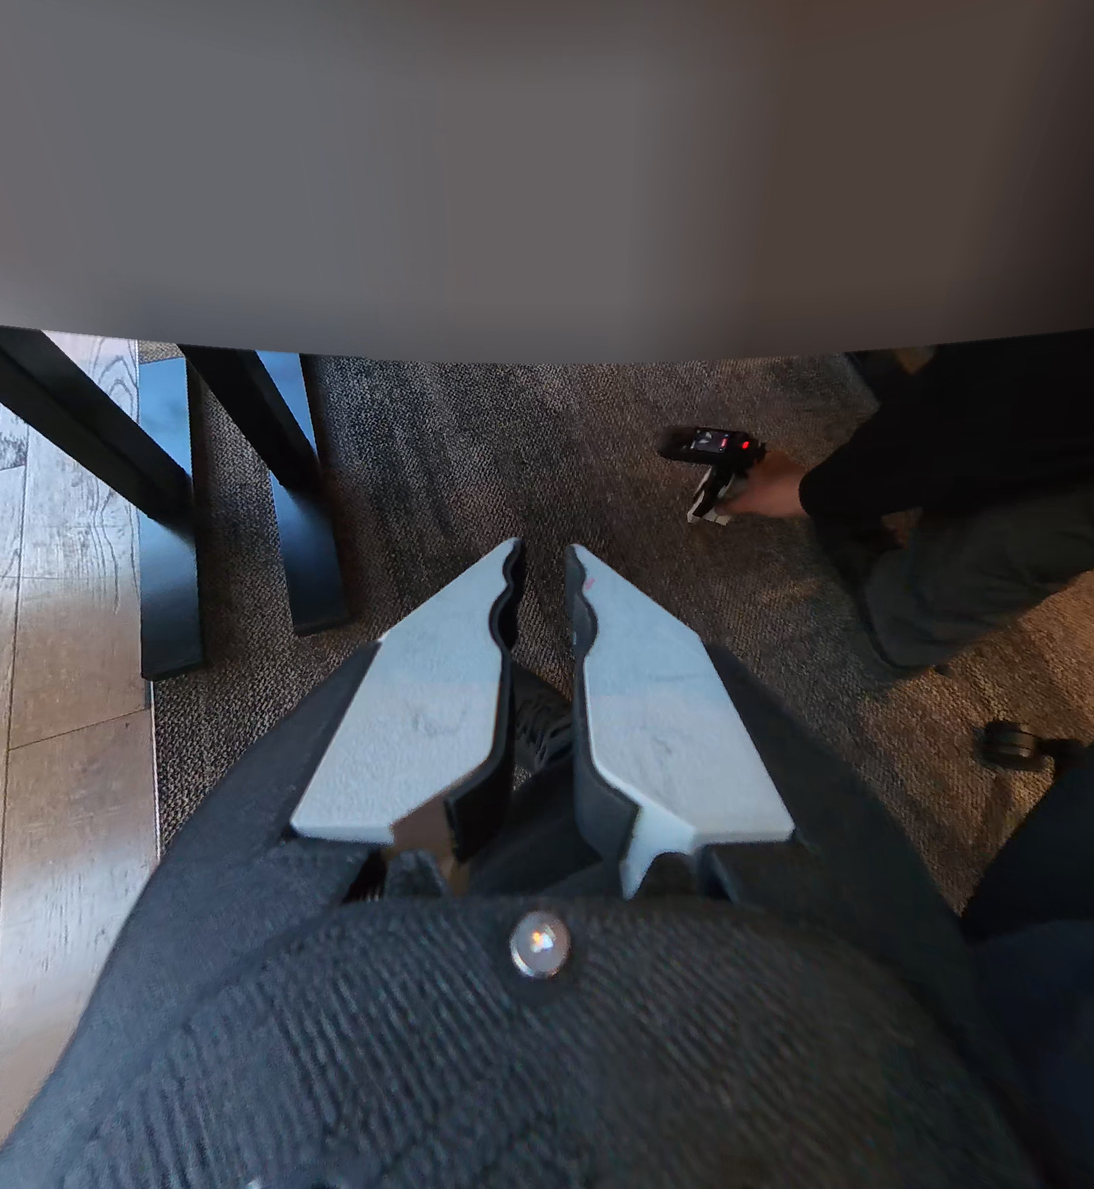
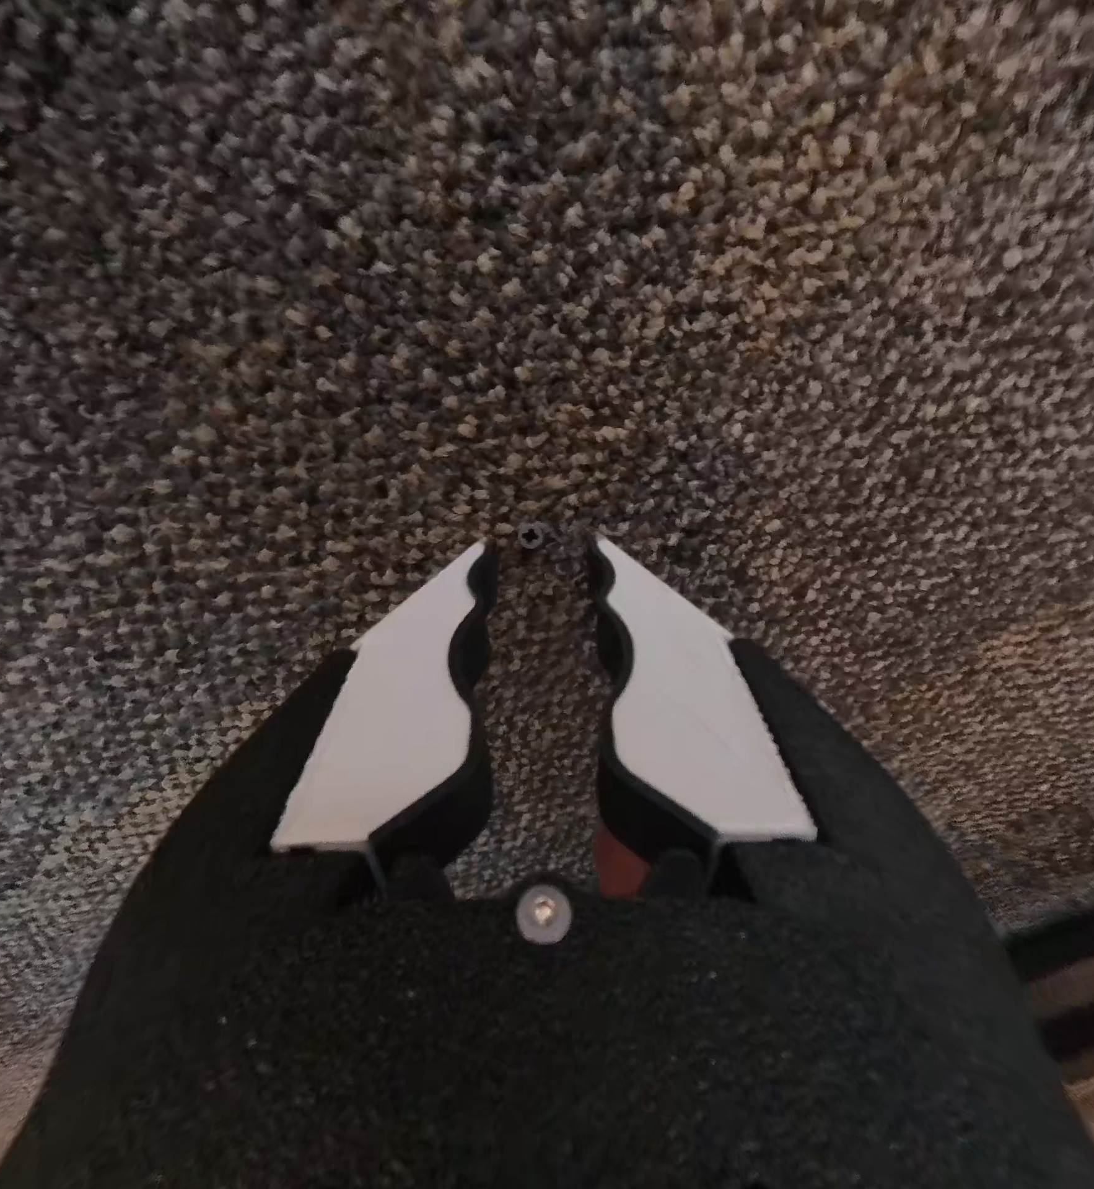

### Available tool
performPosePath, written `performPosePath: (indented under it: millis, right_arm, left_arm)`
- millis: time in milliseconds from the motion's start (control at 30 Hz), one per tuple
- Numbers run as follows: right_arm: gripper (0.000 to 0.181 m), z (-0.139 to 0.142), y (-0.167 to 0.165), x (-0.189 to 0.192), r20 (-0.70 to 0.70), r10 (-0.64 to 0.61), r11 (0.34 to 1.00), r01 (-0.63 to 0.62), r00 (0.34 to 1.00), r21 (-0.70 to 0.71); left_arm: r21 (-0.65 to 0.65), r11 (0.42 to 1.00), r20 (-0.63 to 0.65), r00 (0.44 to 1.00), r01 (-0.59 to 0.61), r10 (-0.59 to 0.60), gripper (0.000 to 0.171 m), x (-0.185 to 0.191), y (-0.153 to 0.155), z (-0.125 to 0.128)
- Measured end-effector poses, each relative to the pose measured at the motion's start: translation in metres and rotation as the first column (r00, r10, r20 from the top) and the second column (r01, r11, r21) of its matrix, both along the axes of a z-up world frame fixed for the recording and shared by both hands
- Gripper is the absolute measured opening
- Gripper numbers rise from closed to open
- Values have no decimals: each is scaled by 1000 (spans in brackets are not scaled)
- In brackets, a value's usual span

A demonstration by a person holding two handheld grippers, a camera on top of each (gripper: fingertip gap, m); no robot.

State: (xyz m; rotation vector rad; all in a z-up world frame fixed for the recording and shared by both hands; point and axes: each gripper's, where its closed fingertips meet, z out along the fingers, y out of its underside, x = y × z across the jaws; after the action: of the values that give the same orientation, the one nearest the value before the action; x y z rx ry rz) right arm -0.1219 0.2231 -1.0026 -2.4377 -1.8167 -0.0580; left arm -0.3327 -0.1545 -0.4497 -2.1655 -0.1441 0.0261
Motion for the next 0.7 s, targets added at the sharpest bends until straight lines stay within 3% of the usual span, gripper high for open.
performPosePath:
  millis: [333, 567, 700]
  right_arm:
    - [9, -5, -9, -2, -31, -14, 998, 12, 999, -59]
    - [4, -3, -6, 1, -95, -189, 966, 167, 977, -198]
    - [5, 11, -4, 6, -79, -57, 996, 52, 995, -68]
  left_arm:
    - [5, 1000, 11, 1000, 6, -6, 7, 0, 0, -1]
    - [-13, 1000, 12, 1000, 13, -13, 4, -1, 2, -5]
    - [-11, 999, -5, 999, 31, -31, 3, -2, 7, -6]
